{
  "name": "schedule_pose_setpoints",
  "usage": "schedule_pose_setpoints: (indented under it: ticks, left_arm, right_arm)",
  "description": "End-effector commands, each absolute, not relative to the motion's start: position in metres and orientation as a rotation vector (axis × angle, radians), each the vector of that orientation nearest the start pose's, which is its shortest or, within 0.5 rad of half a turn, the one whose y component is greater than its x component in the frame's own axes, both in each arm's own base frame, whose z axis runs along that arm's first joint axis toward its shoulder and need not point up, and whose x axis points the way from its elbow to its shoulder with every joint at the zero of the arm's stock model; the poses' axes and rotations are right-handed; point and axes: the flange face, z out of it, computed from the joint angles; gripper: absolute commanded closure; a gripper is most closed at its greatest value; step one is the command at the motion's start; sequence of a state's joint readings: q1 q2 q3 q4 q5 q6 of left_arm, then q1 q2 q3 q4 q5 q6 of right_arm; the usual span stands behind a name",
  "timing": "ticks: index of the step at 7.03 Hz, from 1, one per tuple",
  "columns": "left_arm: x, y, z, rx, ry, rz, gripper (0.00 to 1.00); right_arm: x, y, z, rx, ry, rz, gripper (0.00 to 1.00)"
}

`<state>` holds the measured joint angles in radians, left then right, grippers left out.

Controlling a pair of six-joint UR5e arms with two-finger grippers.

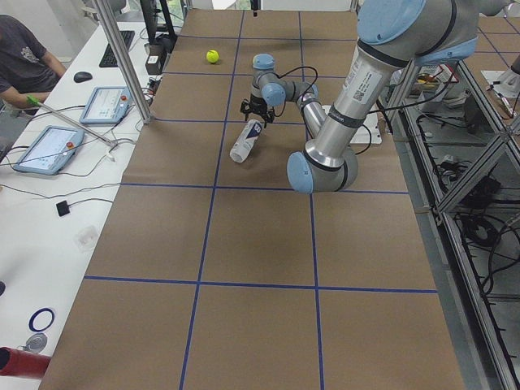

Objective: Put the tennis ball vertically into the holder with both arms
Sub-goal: 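Close the left gripper on the can's open end and lift it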

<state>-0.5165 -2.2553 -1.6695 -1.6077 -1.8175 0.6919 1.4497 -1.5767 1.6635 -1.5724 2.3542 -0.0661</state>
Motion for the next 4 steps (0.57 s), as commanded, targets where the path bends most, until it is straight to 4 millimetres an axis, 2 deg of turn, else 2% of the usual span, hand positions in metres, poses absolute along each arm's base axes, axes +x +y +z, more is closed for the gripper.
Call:
schedule_pose_setpoints:
  ticks: [1,4]
  left_arm:
    - [0.561,-0.436,0.194,0.878,0.436,1.732,0.01]
    - [0.578,-0.44,0.204,0.837,0.431,1.743,0.01]
  right_arm:
    - [0.003,-0.499,0.618,0.054,-0.787,-0.209,0.01]
    - [0.002,-0.504,0.613,0.063,-0.787,-0.212,0.01]
